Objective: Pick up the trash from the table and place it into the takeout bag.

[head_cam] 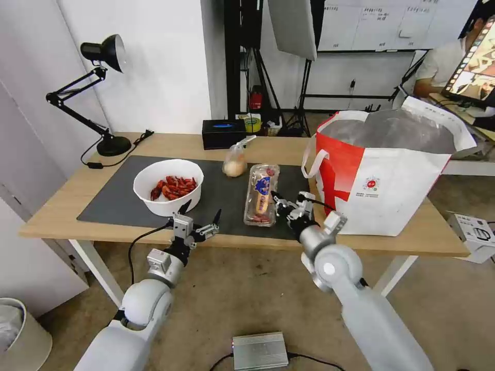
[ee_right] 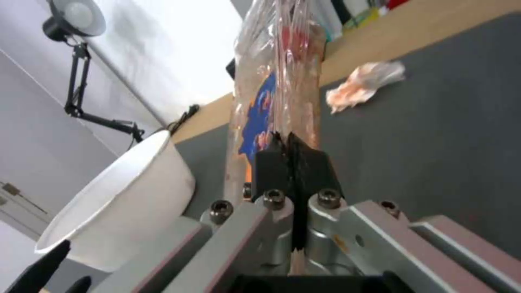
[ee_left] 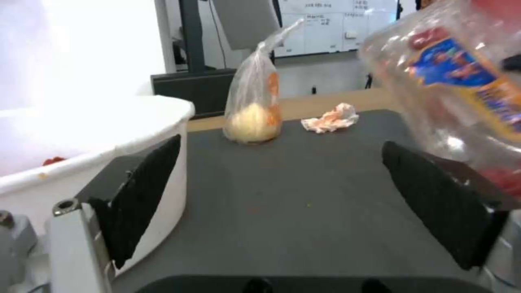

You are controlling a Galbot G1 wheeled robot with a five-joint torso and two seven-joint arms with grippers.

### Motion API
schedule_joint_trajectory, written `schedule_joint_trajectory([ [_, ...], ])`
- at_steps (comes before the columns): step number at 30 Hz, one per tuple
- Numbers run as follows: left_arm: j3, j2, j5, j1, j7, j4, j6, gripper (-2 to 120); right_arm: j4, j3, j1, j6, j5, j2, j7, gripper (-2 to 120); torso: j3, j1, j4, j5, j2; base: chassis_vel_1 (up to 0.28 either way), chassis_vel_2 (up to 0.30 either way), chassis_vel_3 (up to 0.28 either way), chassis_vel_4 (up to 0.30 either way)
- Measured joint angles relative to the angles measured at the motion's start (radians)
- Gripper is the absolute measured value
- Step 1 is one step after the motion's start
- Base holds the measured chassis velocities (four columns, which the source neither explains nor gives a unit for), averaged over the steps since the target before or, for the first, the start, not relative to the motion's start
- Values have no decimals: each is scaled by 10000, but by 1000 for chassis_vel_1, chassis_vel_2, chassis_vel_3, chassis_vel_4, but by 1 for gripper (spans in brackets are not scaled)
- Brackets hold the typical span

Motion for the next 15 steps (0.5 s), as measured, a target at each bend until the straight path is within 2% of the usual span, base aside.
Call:
schedule_joint_trajectory([
  [8, 125, -128, 71, 192, 17, -118, -24, 100, 1158, 963, -1058, 253, -326, -603, -380, 0, 0, 0, 0, 0, 1, 0, 0, 0, 0],
  [15, -38, -315, 239, 416, 18, -152, -58, 100, 2039, 1708, -1805, 866, -959, -998, -800, 0, 0, 0, 1, 0, 1, 0, 0, 0, 0],
])
